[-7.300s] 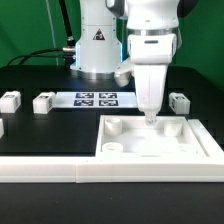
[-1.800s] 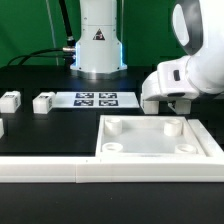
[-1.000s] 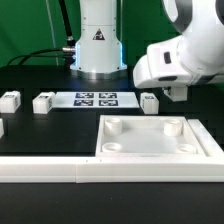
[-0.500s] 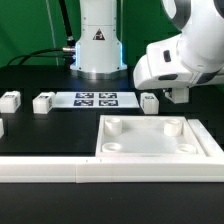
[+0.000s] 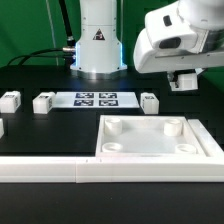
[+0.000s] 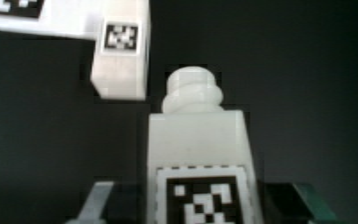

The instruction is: Assemble square table

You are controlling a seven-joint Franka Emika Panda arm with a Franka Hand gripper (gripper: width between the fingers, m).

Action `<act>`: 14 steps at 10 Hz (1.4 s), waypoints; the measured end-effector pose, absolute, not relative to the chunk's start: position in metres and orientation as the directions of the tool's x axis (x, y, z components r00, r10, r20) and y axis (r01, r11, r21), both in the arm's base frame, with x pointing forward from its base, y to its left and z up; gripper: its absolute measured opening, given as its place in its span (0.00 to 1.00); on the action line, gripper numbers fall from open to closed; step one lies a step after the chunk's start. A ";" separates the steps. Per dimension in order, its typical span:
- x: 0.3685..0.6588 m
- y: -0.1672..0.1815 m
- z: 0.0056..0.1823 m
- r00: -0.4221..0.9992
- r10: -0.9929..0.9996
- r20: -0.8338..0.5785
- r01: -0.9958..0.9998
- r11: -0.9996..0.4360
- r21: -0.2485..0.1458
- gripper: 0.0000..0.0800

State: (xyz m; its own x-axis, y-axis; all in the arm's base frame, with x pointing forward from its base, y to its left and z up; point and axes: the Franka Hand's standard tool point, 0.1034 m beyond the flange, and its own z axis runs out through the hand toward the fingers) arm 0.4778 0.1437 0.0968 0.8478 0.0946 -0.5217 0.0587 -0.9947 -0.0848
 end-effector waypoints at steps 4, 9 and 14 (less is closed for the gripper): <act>0.490 0.145 0.096 0.957 0.081 -0.277 0.058 -0.994 -0.090 0.36; 0.531 0.132 0.123 0.997 0.082 0.011 0.083 -0.991 -0.103 0.36; 0.545 0.127 0.118 0.932 0.074 0.354 0.115 -0.989 -0.096 0.36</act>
Offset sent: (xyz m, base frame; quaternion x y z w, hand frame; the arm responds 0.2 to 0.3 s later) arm 0.0000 0.0000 0.0000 0.0000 0.1938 0.0000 0.9810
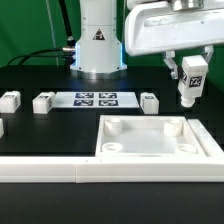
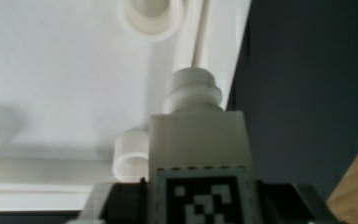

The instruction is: Assemble square table

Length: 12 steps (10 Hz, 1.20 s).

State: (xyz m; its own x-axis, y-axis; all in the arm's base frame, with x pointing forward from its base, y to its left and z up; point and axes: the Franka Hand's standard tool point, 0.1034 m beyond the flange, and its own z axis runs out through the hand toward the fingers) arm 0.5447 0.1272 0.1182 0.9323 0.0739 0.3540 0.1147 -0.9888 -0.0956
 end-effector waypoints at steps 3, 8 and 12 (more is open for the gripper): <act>0.566 0.117 0.117 0.879 0.113 0.464 0.161 -0.985 -0.066 0.36; 0.572 0.114 0.116 0.874 0.126 0.469 0.172 -0.983 -0.057 0.36; 0.604 0.112 0.104 0.865 0.144 0.481 0.191 -0.980 -0.050 0.36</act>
Offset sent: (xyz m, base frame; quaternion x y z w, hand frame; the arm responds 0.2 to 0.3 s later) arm 0.0261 -0.0132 -0.0027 0.0083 0.0178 -0.0510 0.9985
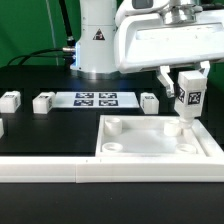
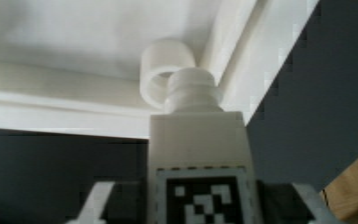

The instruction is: Assemble square table

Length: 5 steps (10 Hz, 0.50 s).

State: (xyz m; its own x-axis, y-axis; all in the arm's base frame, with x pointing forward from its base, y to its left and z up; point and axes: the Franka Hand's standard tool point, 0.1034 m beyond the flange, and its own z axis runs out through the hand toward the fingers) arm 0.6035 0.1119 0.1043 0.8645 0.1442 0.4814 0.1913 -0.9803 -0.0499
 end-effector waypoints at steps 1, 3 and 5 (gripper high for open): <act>0.615 0.114 0.101 0.861 0.146 0.487 0.195 -0.979 -0.051 0.36; 0.622 0.114 0.092 0.858 0.154 0.490 0.203 -0.978 -0.048 0.36; 0.620 0.113 0.085 0.860 0.154 0.486 0.202 -0.978 -0.048 0.36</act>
Offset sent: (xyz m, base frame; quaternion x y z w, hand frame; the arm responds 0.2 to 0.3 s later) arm 0.0042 0.0006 -0.0134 -0.0049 0.0131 -0.0043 0.9999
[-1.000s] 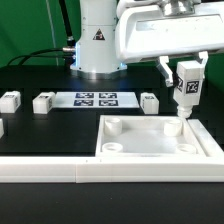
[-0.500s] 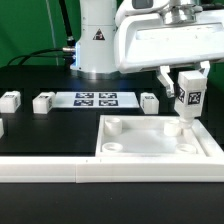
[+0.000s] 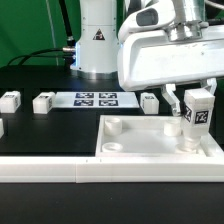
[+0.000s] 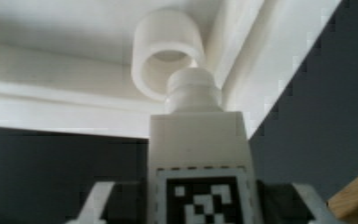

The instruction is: Assemble square table

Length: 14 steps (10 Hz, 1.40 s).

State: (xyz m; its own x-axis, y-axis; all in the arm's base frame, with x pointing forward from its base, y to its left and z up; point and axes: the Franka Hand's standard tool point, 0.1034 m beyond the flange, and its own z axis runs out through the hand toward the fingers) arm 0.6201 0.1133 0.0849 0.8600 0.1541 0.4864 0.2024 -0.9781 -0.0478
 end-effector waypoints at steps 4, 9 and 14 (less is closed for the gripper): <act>0.619 0.108 0.081 0.861 0.163 0.481 0.207 -0.978 -0.039 0.36; 0.617 0.107 0.072 0.858 0.169 0.486 0.211 -0.977 -0.033 0.36; 0.609 0.109 0.064 0.814 0.162 0.557 0.208 -0.978 -0.019 0.36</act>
Offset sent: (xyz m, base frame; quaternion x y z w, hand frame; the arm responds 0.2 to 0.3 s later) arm 0.0000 -0.0041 -0.0057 -0.0031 0.0091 -0.0061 0.9999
